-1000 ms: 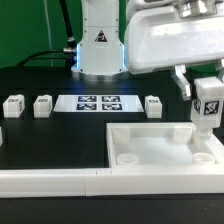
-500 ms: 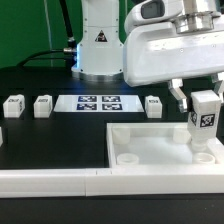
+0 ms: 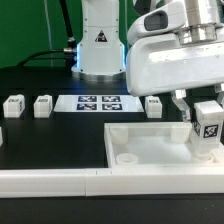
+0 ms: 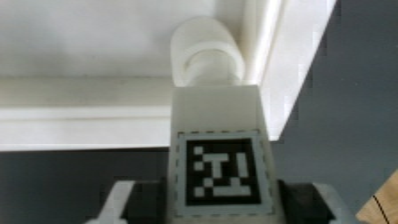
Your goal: Assemble square table
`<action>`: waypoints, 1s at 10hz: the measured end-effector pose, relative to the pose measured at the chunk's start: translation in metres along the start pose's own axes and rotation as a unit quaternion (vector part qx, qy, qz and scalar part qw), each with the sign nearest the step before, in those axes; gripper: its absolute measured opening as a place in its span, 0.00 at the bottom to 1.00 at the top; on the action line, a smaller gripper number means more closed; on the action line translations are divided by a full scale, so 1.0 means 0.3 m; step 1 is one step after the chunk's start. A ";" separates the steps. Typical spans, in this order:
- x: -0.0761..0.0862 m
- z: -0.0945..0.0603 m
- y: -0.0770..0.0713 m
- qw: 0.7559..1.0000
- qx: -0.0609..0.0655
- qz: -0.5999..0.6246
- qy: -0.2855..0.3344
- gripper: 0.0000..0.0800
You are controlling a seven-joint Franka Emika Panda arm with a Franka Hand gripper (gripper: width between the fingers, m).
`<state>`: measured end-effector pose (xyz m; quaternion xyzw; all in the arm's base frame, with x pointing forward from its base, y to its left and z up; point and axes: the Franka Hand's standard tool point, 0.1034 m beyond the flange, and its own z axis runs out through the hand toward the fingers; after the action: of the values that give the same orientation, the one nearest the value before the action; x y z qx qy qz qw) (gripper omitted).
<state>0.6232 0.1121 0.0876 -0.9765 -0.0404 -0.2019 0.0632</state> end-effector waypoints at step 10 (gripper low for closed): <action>-0.034 0.022 -0.025 0.998 -0.037 0.008 0.042 0.46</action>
Offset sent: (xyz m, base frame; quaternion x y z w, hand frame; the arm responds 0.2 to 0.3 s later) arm -0.0049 0.0057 -0.0134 -0.0222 0.0091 0.0060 0.9997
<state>0.6157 0.1200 0.0783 -0.9691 -0.0220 -0.2438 0.0308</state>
